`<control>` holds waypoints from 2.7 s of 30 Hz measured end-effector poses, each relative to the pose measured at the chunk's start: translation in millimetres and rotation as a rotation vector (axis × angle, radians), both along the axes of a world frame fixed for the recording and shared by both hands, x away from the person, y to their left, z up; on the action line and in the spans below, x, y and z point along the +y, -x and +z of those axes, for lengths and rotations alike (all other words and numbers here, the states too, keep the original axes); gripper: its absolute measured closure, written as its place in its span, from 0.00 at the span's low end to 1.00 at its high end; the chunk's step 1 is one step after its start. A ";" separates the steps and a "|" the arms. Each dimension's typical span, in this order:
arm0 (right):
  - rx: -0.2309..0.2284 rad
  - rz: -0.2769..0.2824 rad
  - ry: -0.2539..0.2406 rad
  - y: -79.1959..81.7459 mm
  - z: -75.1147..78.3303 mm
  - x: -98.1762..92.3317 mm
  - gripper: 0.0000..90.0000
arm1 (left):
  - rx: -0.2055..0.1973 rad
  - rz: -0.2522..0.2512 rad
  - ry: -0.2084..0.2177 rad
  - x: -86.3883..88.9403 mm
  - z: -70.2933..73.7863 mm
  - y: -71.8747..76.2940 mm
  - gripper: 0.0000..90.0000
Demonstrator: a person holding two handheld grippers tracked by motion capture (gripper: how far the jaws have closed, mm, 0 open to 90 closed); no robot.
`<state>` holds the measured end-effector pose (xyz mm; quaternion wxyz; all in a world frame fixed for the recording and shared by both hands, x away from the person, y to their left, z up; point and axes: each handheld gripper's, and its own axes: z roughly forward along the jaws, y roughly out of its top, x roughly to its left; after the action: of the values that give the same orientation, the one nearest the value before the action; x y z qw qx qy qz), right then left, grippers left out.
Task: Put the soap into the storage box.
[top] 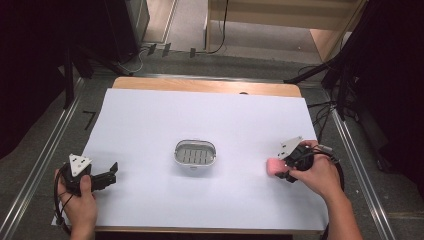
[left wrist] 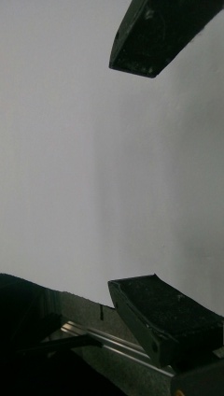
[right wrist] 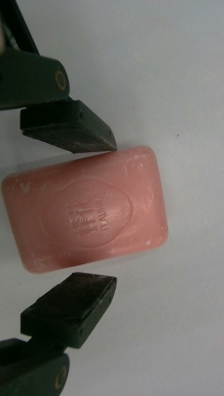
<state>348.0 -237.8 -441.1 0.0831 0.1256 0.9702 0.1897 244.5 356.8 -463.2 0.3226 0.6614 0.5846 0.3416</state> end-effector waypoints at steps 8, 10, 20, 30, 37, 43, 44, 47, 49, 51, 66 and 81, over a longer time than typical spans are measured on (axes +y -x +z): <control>0.032 0.015 0.032 -3.4 -5.8 3.0 0.39 | 0.002 -0.003 0.000 -0.1 -0.2 -0.5 0.00; 0.042 0.009 0.042 -3.9 -7.9 2.9 0.40 | 0.004 -0.002 -0.002 -0.3 -0.2 -0.6 0.00; 0.067 0.019 0.048 -6.6 -10.3 2.4 0.43 | 0.003 -0.003 -0.002 -0.3 -0.2 -0.6 0.00; 0.042 -0.010 0.019 -3.5 1.5 9.7 0.43 | 0.001 -0.004 -0.003 -0.6 -0.4 -0.7 0.00; 0.051 -0.015 0.004 -1.6 10.4 22.2 0.43 | 0.001 -0.005 -0.002 -0.6 -0.4 -0.7 0.00; 0.061 -0.009 -0.016 -3.0 13.1 32.1 0.43 | 0.002 -0.005 -0.001 -0.5 -0.4 -0.7 0.00; 0.060 -0.009 -0.015 -3.1 13.8 34.1 0.43 | 0.002 -0.006 -0.001 -0.5 -0.4 -0.7 0.00; 0.054 -0.006 -0.019 -3.0 16.3 40.7 0.43 | 0.005 -0.004 -0.002 -0.5 -0.3 -0.7 0.00; 0.062 -0.004 -0.028 -3.1 18.3 45.7 0.43 | 0.004 -0.004 -0.001 -0.5 -0.3 -0.7 0.00; 0.058 0.003 -0.034 -3.7 18.6 47.3 0.43 | 0.005 -0.005 -0.001 -0.5 -0.3 -0.7 0.00; 0.060 0.024 -0.041 -7.4 26.0 81.4 0.43 | 0.005 -0.010 0.002 -0.5 -0.5 -1.2 0.00; 0.073 0.045 -0.056 -12.5 30.4 111.3 0.43 | 0.007 -0.015 0.005 -0.4 -0.5 -1.3 0.00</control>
<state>360.5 -126.5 -410.7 0.0397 0.1130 0.9695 0.2141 245.8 356.4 -463.7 0.3248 0.6661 0.5817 0.3353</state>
